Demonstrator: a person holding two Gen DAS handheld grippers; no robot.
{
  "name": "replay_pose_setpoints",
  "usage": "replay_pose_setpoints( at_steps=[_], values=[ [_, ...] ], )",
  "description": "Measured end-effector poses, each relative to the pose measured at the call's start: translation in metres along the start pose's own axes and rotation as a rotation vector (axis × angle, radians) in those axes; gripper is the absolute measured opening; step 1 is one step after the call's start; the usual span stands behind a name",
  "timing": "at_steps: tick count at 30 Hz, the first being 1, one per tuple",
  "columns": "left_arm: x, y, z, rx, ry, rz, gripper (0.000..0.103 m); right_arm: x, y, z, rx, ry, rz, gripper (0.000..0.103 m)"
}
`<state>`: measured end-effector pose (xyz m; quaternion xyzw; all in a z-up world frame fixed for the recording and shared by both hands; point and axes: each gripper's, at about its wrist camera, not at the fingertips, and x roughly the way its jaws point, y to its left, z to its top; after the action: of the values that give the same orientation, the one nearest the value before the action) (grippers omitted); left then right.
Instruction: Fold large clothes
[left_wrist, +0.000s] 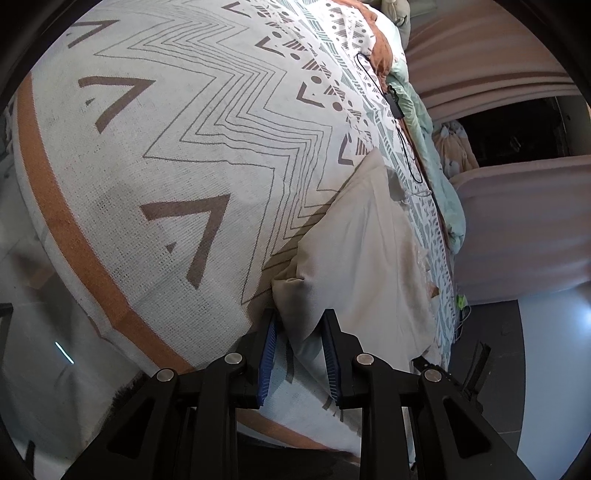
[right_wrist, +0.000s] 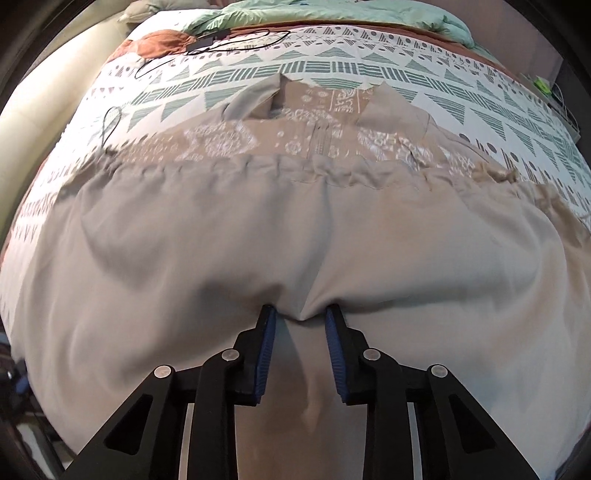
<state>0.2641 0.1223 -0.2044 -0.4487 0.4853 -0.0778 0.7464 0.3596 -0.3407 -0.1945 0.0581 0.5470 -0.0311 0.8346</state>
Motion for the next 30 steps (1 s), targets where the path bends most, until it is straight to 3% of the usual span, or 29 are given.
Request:
replay_pose_setpoints(
  at_steps=[7,11,16,22,30],
  values=[
    [0.0,-0.003,0.0,-0.021,0.001,0.013,0.027,0.019,-0.015,0.041,0.049,-0.016,-0.006,0.023],
    [-0.001,0.0,0.001,-0.066,0.015,-0.036,0.041,0.029,-0.023,0.059,0.064,-0.007,0.016,0.023],
    [-0.001,0.004,-0.002,-0.118,0.044,-0.072,0.043,0.042,-0.028,0.082,0.072,-0.009,0.031,0.023],
    [0.007,-0.004,0.002,-0.125,0.025,-0.061,0.043,0.043,-0.026,0.084,0.058,-0.026,0.017,0.023],
    [0.022,-0.016,0.011,-0.113,-0.007,-0.042,0.043,0.046,-0.034,0.086,0.072,-0.026,0.061,0.023]
  ],
)
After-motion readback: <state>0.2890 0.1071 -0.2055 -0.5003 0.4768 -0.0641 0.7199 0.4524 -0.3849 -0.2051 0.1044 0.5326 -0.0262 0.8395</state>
